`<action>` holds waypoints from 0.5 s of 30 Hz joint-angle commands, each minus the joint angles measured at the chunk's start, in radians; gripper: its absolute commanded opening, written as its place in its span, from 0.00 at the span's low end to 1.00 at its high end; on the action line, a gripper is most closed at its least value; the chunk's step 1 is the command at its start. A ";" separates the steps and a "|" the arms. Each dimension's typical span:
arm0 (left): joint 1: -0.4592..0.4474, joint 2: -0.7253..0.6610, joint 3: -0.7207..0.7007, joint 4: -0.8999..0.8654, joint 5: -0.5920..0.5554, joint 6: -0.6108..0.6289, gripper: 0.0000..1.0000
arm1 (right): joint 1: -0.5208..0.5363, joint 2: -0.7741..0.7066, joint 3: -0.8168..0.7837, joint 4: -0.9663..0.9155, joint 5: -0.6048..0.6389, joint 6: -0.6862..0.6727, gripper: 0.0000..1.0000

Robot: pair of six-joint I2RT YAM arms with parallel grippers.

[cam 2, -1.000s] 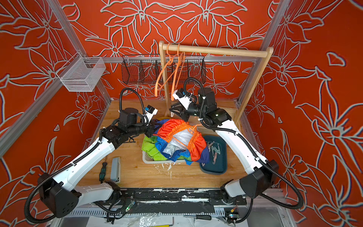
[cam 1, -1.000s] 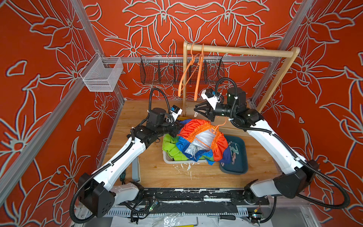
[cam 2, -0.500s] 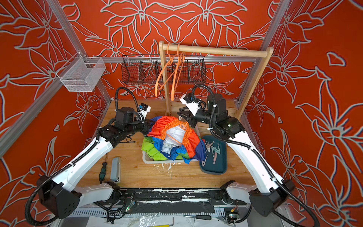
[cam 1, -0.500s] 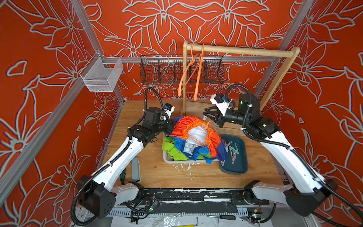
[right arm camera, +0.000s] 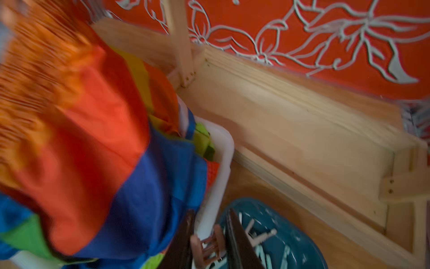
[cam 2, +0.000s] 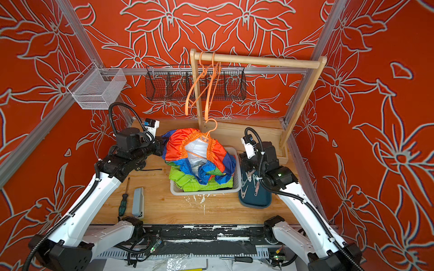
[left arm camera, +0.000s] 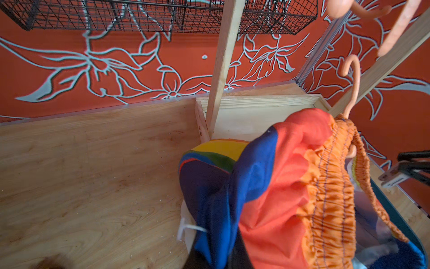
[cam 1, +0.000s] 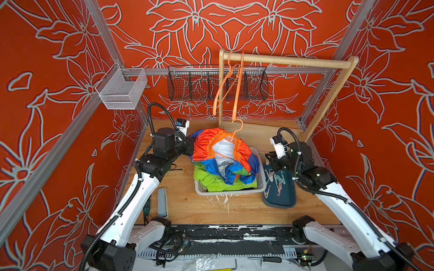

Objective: Remove the clothespins securing shorts to the hanger
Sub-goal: Place the clothespin in the storage box.

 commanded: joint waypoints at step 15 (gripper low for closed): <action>0.017 -0.034 -0.016 0.078 0.067 -0.014 0.00 | -0.119 0.140 -0.246 0.251 0.203 0.297 0.48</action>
